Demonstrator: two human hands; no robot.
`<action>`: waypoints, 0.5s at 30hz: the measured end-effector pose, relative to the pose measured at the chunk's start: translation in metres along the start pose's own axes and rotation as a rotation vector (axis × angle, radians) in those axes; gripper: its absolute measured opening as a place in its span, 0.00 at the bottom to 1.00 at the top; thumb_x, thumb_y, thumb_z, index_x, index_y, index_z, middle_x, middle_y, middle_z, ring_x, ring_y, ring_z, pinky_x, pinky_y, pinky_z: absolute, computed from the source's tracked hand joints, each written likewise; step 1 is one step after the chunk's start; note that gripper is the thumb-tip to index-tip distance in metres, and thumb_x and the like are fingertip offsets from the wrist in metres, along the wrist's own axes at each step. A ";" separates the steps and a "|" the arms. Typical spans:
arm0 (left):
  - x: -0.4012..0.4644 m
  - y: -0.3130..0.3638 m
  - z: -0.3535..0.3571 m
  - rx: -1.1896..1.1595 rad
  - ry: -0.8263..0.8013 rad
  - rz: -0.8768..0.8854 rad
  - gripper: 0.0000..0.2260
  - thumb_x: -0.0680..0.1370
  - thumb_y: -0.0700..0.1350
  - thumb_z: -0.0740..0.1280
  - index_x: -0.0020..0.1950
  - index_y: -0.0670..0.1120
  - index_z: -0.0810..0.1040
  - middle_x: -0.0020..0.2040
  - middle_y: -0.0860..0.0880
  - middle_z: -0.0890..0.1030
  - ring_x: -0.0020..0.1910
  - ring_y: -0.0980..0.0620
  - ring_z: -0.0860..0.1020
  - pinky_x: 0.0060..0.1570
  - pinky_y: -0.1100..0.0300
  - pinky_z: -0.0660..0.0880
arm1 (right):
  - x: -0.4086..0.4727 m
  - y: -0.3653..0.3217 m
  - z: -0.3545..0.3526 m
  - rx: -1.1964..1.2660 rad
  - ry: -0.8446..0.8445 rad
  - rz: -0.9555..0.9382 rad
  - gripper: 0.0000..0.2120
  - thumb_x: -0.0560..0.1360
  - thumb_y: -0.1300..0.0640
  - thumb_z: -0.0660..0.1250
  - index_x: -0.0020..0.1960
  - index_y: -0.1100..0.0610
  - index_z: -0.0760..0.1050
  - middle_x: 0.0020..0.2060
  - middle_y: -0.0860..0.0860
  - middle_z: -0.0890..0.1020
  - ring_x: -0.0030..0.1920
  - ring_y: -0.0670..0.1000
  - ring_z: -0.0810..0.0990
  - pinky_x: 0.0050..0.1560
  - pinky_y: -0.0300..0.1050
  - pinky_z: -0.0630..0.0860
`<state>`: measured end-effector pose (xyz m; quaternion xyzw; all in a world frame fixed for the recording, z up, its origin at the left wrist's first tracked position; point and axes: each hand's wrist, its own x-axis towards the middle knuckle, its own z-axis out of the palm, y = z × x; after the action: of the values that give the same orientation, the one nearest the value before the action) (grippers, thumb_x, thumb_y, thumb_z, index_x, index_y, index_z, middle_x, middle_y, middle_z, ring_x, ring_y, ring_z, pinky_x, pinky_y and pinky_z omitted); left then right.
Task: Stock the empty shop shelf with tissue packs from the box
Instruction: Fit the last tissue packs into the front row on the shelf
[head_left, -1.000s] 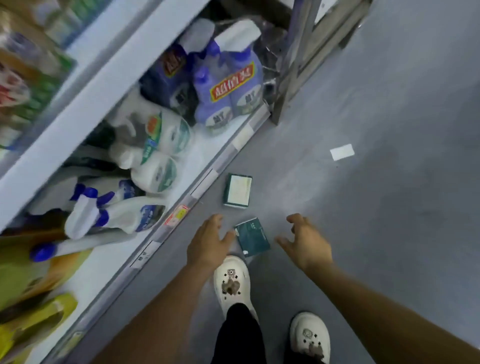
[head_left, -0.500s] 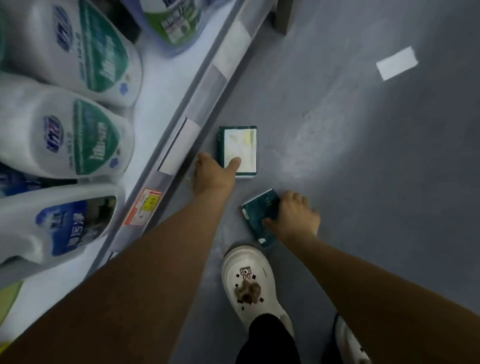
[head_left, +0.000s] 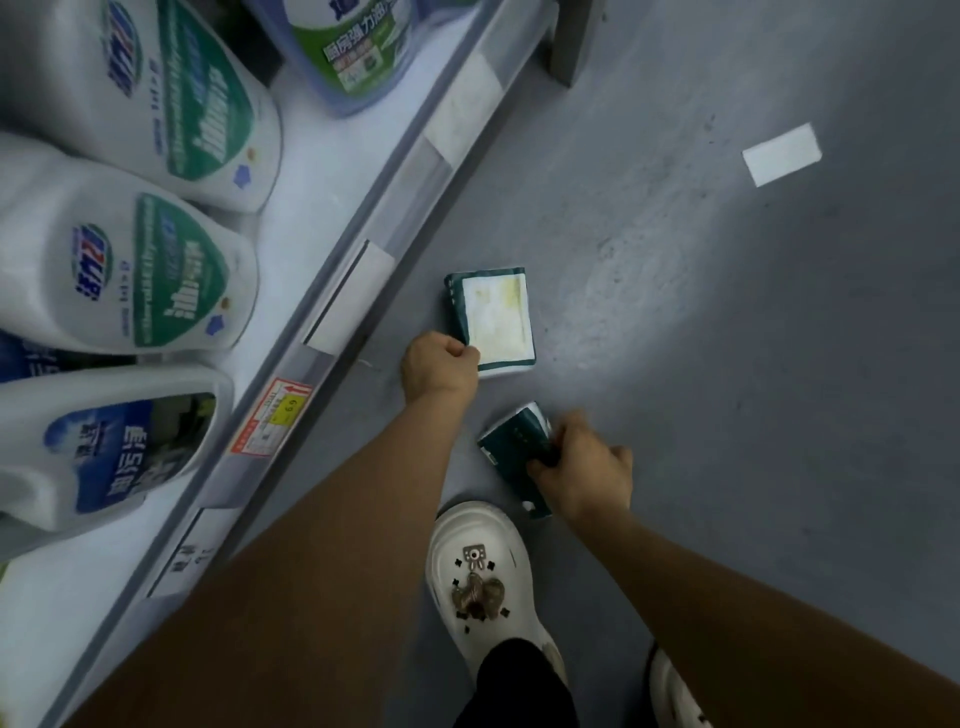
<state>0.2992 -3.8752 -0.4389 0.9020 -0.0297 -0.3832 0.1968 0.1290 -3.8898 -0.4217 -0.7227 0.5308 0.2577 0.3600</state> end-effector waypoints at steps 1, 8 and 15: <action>-0.007 0.002 -0.002 -0.026 -0.014 0.002 0.02 0.77 0.41 0.69 0.46 0.43 0.79 0.50 0.42 0.83 0.48 0.44 0.80 0.46 0.57 0.75 | -0.003 0.005 -0.008 0.022 0.016 0.009 0.17 0.74 0.51 0.68 0.56 0.51 0.63 0.51 0.50 0.81 0.55 0.54 0.79 0.62 0.50 0.62; -0.085 0.017 -0.044 -0.143 0.026 0.002 0.05 0.77 0.40 0.67 0.48 0.42 0.72 0.46 0.47 0.76 0.45 0.48 0.74 0.42 0.60 0.68 | -0.032 0.028 -0.085 0.295 0.056 0.087 0.16 0.72 0.50 0.72 0.54 0.55 0.74 0.47 0.53 0.82 0.50 0.58 0.80 0.55 0.57 0.76; -0.189 0.057 -0.116 -0.233 0.040 0.164 0.16 0.75 0.38 0.68 0.56 0.48 0.64 0.54 0.48 0.77 0.48 0.49 0.76 0.41 0.61 0.70 | -0.111 0.001 -0.179 0.556 0.045 -0.053 0.14 0.73 0.53 0.73 0.53 0.57 0.74 0.41 0.49 0.80 0.42 0.50 0.80 0.42 0.47 0.79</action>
<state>0.2528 -3.8506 -0.2157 0.8750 -0.0549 -0.3486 0.3314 0.0921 -3.9673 -0.2292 -0.6152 0.5701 0.0763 0.5392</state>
